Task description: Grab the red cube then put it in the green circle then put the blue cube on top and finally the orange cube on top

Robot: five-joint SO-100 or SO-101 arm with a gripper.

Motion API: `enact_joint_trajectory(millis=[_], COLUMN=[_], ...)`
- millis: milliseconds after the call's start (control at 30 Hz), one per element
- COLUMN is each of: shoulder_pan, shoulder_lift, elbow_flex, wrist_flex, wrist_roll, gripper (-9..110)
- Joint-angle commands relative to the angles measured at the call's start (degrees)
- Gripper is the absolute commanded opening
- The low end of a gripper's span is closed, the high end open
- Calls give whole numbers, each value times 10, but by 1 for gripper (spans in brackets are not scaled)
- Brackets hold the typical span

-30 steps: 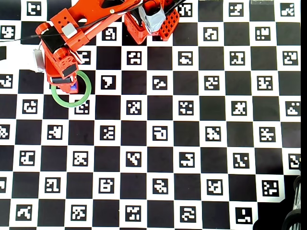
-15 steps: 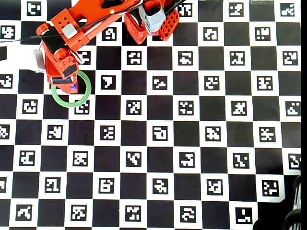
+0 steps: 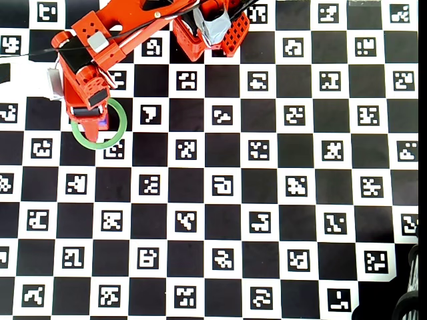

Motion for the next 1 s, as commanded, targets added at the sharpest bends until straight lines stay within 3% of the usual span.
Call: enact_joint_trajectory(millis=[0, 767, 967], shoulder_pan=[-6, -15, -33], shoulder_lift=[56, 185, 238], elbow_flex=[-7, -25, -25], wrist_flex=[-3, 84, 120], wrist_roll=[1, -1, 53], gripper=[46, 49, 47])
